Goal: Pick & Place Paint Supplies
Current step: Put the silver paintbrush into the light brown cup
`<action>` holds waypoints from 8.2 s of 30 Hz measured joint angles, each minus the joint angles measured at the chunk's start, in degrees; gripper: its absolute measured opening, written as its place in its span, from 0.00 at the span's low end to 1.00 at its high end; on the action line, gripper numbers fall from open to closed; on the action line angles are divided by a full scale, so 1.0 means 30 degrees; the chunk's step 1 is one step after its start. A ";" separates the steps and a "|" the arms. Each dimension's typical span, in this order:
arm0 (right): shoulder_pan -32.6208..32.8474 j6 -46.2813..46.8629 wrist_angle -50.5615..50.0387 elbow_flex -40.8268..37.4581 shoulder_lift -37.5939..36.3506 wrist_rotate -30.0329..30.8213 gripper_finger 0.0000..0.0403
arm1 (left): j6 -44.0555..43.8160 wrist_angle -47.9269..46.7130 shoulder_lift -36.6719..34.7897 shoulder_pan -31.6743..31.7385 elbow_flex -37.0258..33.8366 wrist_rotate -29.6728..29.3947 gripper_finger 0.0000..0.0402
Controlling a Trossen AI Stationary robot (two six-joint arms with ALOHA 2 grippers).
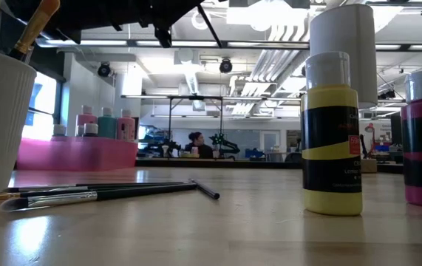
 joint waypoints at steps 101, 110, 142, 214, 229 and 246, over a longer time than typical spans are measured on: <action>0.1552 0.8670 -1.0440 0.0003 -0.5311 0.3417 0.38 | -0.7643 -1.4666 -0.9856 -1.2801 -0.5003 -0.7969 0.05; 0.1550 0.8670 -1.0448 0.0003 -0.5311 0.3417 0.38 | -0.8098 -1.3656 -0.8029 -1.2791 -0.4998 -0.7485 0.05; 0.1545 0.8524 -1.0481 -0.0001 -0.5311 0.2585 0.38 | -0.8246 -1.4193 -0.8043 -1.2764 -0.4991 -0.7143 0.20; 0.4226 0.3665 -0.2176 -1.3490 -1.2688 0.6944 0.01 | -0.0533 -1.9679 -0.8794 -1.2743 0.2186 -1.5955 0.31; 0.3630 0.3661 0.0089 -1.7115 -1.8740 0.7799 0.01 | -0.0533 -1.9694 -0.8794 -1.2743 0.2186 -1.6155 0.31; 0.3315 0.2736 0.1184 -1.8350 -1.9773 0.7475 0.01 | 0.2007 -1.9699 -0.8794 -1.1943 0.2178 -1.8996 0.31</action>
